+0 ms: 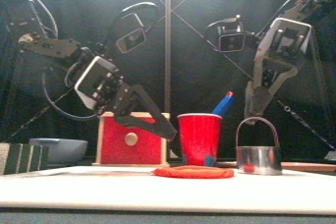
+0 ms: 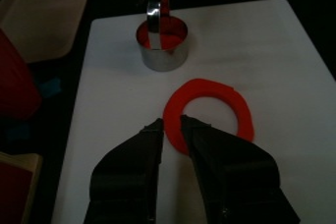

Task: Get the cutter from the drawer then cut the dough then place the extra dough in the bowl
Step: Place the extra dough in the bowl

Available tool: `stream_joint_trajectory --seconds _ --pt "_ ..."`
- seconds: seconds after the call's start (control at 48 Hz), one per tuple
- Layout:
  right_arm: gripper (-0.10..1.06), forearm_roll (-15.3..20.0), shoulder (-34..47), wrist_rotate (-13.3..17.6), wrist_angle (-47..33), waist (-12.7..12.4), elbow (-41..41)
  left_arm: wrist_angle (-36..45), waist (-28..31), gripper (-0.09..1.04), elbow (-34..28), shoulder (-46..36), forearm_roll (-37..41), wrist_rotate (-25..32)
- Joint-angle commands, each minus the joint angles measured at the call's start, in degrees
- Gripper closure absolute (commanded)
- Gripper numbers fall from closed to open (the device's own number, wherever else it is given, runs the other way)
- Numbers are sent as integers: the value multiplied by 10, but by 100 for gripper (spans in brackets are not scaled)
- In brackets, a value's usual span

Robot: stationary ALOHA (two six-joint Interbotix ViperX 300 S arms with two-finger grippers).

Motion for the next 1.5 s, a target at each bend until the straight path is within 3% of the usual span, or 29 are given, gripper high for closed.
stream_joint_trajectory --seconds 0.021,0.292,0.479,0.688,1.083,1.5 --pt "19 1 -24 -1 -9 -2 -7 46 9 23 -36 4 13 6" --pt "19 5 -28 -1 -17 1 7 76 23 9 -57 10 12 25" --pt "19 4 -28 -2 -26 3 10 91 31 9 -67 15 10 25" --pt "19 5 -28 -2 -28 3 17 160 31 10 -92 29 10 25" --pt "19 5 -28 -1 -32 3 20 175 30 31 -95 32 10 25" --pt "19 4 -28 -1 -31 0 18 157 32 33 -89 -25 20 25"
